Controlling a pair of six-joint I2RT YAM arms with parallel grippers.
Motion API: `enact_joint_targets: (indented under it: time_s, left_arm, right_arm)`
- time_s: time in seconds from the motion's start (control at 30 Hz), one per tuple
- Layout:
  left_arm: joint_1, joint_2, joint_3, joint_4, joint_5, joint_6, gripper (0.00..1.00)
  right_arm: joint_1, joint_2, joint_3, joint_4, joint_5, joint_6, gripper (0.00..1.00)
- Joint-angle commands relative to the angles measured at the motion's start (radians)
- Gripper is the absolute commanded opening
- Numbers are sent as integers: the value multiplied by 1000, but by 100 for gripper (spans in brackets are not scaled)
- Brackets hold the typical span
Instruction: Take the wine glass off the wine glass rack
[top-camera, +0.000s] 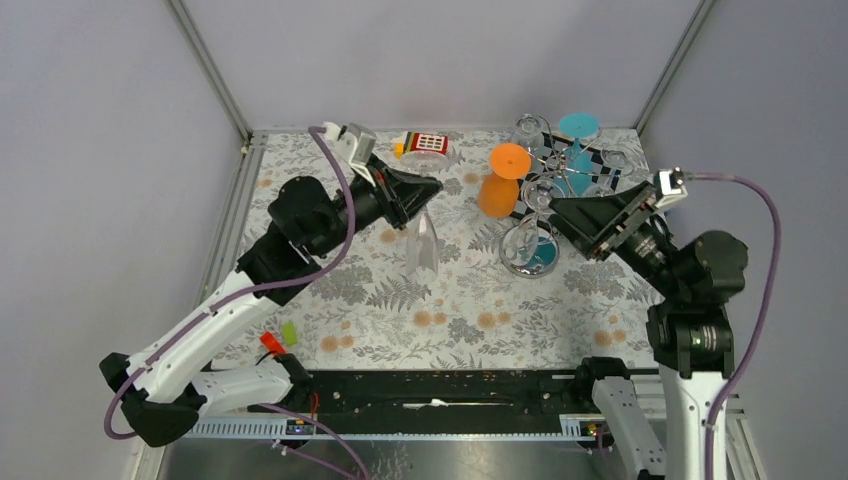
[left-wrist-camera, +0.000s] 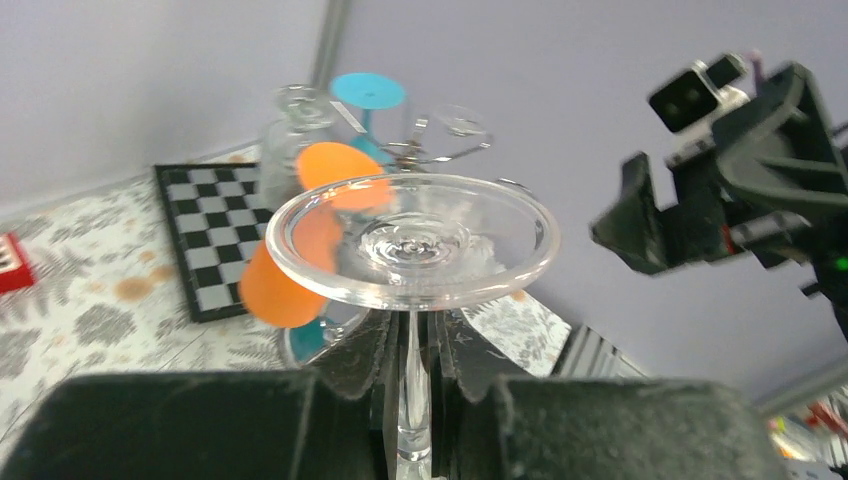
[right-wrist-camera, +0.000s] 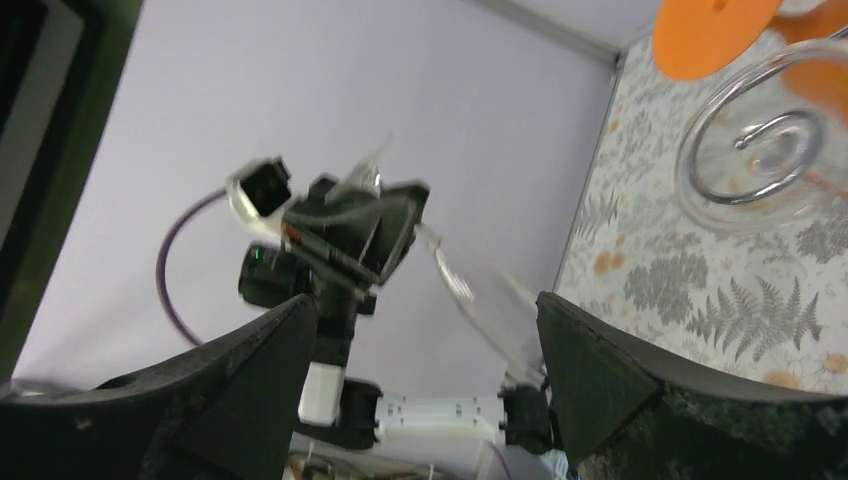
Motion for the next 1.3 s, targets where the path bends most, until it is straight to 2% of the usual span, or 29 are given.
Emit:
enact_joint_targets:
  time_s: [0.0, 0.13, 0.3, 0.5, 0.63, 0.87, 1.0, 1.27]
  left_arm:
    - [129, 22, 82, -17, 19, -147, 0]
    - [281, 28, 65, 58, 103, -342, 0]
    - [373, -48, -50, 283, 29, -534, 0]
    - [392, -115, -170, 567, -117, -564, 0]
    - [392, -151, -217, 686, -177, -588, 0]
    - [392, -197, -276, 804, -250, -602, 0]
    - [392, -215, -294, 823, -265, -602, 0]
    - [392, -228, -342, 896, -285, -663, 0]
  right_arm:
    - [200, 86, 69, 35, 112, -132, 87]
    - [477, 158, 73, 62, 347, -225, 84]
    - [636, 188, 11, 214, 547, -249, 82]
    - [878, 282, -41, 459, 697, -236, 81]
    - [994, 350, -14, 539, 792, -259, 85]
    - [1072, 431, -26, 637, 882, -227, 84]
    - [1077, 452, -42, 783, 816, -241, 70]
    - [1081, 486, -28, 852, 770, -213, 54]
